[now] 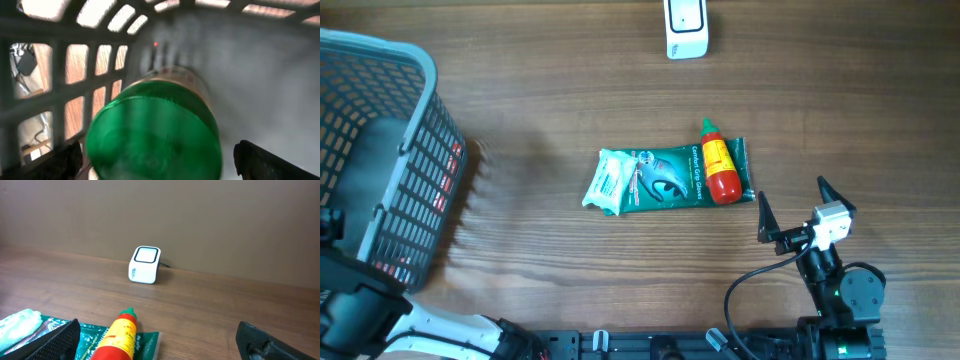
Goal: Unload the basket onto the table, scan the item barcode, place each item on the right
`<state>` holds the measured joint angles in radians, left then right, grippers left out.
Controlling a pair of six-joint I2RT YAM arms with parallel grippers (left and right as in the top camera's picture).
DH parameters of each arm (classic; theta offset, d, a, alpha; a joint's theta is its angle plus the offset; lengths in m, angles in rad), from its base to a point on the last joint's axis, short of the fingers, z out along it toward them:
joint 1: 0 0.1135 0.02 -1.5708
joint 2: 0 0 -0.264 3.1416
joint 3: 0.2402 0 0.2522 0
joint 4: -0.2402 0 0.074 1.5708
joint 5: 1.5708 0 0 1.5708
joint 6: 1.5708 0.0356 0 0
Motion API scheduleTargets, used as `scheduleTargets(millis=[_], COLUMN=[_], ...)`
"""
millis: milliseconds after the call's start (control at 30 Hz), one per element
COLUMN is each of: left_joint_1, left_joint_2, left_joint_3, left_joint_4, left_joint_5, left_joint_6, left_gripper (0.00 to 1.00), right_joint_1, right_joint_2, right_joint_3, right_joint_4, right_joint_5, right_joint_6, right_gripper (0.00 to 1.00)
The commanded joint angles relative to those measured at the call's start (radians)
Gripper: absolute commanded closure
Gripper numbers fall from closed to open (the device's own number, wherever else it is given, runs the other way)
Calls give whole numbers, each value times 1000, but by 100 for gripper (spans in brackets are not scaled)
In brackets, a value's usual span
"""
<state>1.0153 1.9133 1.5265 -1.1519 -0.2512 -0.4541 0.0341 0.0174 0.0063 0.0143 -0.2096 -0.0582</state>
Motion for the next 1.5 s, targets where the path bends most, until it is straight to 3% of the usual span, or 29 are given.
scheduleTargets(millis=[0,467,633,967,1300,1467], left_joint_1=[4,4,4,-19,-152,-195], left_joint_2=[-3,-2,-2,-21,-319,-542], left_joint_3=[-80,-121,-122,-113,-12,51], left_joint_4=[50,225,235,236,220,264], left_joint_5=[-24,-23,-23,-7,142,397], left_joint_6=[-34,-32,-32,-33,-53,-101], left_gripper=[0,1,23,34,34,33], right_joint_1=[4,4,4,4,4,4], right_joint_2=[-8,-8,-8,-8,-8,-8], right_joint_3=[-1,-1,-1,-1,-1,-1], right_joint_4=[2,2,2,2,2,2], right_joint_5=[-16,-16,-16,-16,-16,-16], right_joint_6=[-14,-14,-14,-13,-13,-14], right_gripper=[0,0,0,0,0,1])
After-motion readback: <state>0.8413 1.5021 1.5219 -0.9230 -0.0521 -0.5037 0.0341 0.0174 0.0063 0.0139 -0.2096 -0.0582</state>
